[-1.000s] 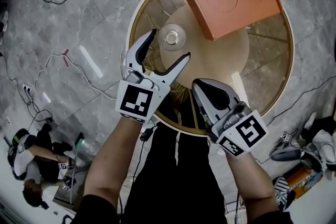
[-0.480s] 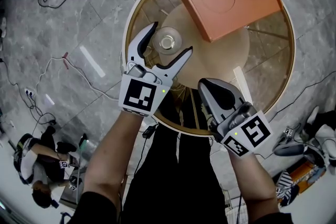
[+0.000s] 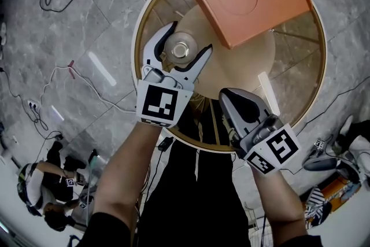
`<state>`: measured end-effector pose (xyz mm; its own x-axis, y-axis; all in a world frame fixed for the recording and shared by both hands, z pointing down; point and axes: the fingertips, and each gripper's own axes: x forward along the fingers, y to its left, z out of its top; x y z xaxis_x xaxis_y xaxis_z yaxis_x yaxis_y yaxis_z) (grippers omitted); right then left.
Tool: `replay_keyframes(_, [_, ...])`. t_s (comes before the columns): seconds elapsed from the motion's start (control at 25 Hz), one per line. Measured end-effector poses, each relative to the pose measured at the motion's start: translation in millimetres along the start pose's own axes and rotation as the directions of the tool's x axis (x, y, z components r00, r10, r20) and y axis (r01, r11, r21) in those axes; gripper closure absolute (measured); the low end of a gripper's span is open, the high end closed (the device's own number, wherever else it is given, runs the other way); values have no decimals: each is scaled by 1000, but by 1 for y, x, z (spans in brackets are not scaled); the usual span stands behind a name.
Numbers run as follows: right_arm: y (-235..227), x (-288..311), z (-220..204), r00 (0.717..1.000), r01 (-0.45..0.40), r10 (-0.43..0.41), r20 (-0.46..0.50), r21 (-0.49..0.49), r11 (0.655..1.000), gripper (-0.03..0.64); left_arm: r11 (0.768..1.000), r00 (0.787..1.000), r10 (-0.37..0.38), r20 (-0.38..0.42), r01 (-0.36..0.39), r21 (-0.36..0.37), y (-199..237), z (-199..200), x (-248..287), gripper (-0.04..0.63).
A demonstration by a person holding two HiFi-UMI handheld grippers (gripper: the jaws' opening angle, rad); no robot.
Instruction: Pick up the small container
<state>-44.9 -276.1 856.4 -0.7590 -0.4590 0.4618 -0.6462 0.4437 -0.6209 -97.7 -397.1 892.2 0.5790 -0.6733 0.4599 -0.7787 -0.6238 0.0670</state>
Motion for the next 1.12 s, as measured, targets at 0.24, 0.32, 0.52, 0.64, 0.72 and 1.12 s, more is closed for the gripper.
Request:
replay_keyframes(0.24, [4, -4, -8, 1000, -10, 10, -12, -7, 1000, 603, 1000, 1000, 3, -18, -3, -12, -4, -1, -3, 244])
replay_keyframes(0.32, [7, -6, -10, 1000, -10, 10, -17, -13, 1000, 603, 1000, 1000, -9, -18, 8, -25, -8, 2, -10, 245])
replay_keyframes(0.52, [32, -16, -2, 1000, -13, 12, -28, -52, 999, 603, 999, 999, -36, 4, 36, -24, -18, 30, -42, 247])
replay_keyframes(0.64, [60, -31, 13, 999, -3, 1, -38, -67, 998, 603, 999, 999, -35, -15, 35, -19, -21, 56, -74, 247])
replay_keyframes(0.72, [82, -47, 34, 999, 18, -21, -30, -77, 997, 603, 999, 999, -27, -35, 26, -19, -22, 83, -101, 247])
replay_keyframes(1.12, [215, -157, 179, 977, 153, -132, 165, -124, 980, 603, 1000, 1000, -21, 14, 20, 17, -43, 269, -256, 247])
